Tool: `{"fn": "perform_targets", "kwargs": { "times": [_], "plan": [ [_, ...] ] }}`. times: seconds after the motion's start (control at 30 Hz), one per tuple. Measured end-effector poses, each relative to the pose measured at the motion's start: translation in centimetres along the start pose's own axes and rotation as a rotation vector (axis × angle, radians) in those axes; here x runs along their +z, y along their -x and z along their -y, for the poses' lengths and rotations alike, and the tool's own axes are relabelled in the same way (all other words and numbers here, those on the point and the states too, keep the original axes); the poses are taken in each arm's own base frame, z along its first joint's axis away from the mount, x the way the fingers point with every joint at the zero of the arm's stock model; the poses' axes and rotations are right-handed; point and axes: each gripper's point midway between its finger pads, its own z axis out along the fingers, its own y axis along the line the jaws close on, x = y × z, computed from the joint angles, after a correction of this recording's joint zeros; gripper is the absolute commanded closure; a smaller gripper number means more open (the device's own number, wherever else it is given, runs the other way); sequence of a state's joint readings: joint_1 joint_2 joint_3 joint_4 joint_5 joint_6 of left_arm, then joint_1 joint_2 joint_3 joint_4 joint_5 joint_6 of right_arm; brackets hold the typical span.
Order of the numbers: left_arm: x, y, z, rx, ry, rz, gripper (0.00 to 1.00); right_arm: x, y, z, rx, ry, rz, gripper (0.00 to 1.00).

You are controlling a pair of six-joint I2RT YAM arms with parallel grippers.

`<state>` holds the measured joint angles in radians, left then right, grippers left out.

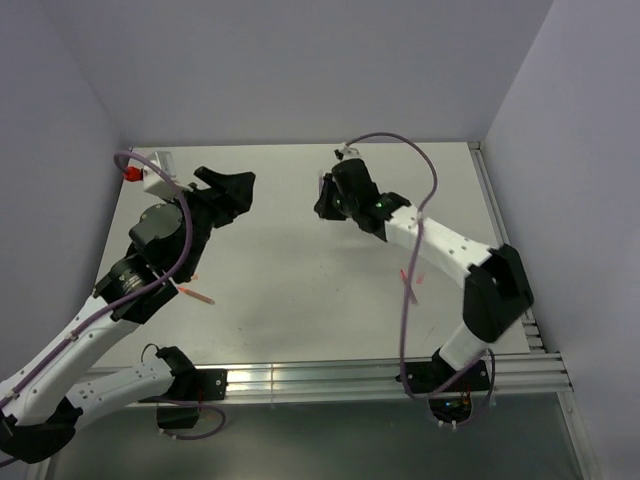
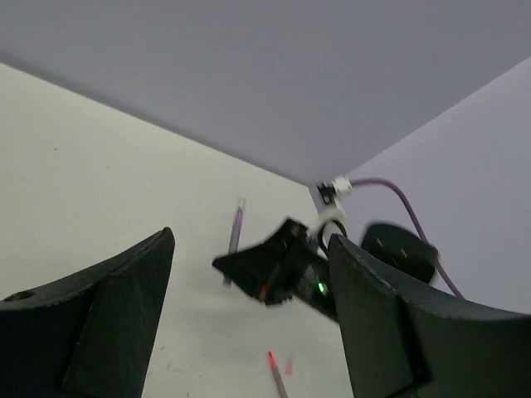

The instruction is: Insert the pens into the pen caps

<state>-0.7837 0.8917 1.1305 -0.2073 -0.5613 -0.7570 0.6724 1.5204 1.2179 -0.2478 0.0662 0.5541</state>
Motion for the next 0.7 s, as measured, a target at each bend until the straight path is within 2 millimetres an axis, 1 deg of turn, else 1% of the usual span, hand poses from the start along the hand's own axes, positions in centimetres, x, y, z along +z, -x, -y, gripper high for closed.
{"fn": "perform_targets", "kwargs": {
  "times": [0.03,0.1,0.17,0.2,0.27,0.3,0.37,0.4,0.47,0.53,0.6,0.7],
  "plan": [
    [-0.4,0.0,-0.4,0.003,0.009,-0.005,0.19,1.9,0.3,1.0,0.002,-0.029,-0.020,1.00],
    [-1.4,-0.1,-1.5,0.011,0.027,-0.017,0.19,5.0,0.7,2.4,-0.001,-0.068,-0.055,1.00],
    [-2.5,-0.2,-2.6,0.014,0.040,-0.025,0.19,8.2,1.1,3.1,-0.009,-0.090,-0.082,0.98],
    [-2.9,-0.3,-3.0,0.016,0.045,-0.028,0.19,9.7,1.1,3.3,-0.012,-0.096,-0.098,0.94],
    [-3.8,-0.4,-4.0,0.020,0.053,-0.035,0.20,12.0,1.2,3.8,-0.014,-0.103,-0.120,0.87],
    [-4.2,-0.6,-4.4,0.024,0.057,-0.040,0.20,13.2,1.0,4.1,-0.015,-0.107,-0.135,0.82],
    [-4.7,-0.9,-5.2,0.035,0.070,-0.052,0.20,15.0,0.6,4.7,-0.015,-0.124,-0.162,0.76],
    [-4.9,-1.1,-5.5,0.041,0.077,-0.060,0.20,15.5,0.5,5.1,-0.015,-0.133,-0.172,0.72],
    [-5.0,-1.7,-6.2,0.058,0.092,-0.078,0.20,16.5,0.0,5.9,-0.012,-0.154,-0.201,0.68],
    [-5.1,-2.3,-6.8,0.069,0.102,-0.092,0.20,17.1,-0.4,6.6,-0.012,-0.170,-0.221,0.64],
    [-5.3,-2.9,-7.4,0.083,0.114,-0.106,0.20,17.3,-0.7,7.1,-0.014,-0.184,-0.240,0.58],
    [-5.4,-3.4,-7.8,0.094,0.121,-0.120,0.20,17.2,-0.9,7.5,-0.018,-0.202,-0.252,0.57]
  ]
}}
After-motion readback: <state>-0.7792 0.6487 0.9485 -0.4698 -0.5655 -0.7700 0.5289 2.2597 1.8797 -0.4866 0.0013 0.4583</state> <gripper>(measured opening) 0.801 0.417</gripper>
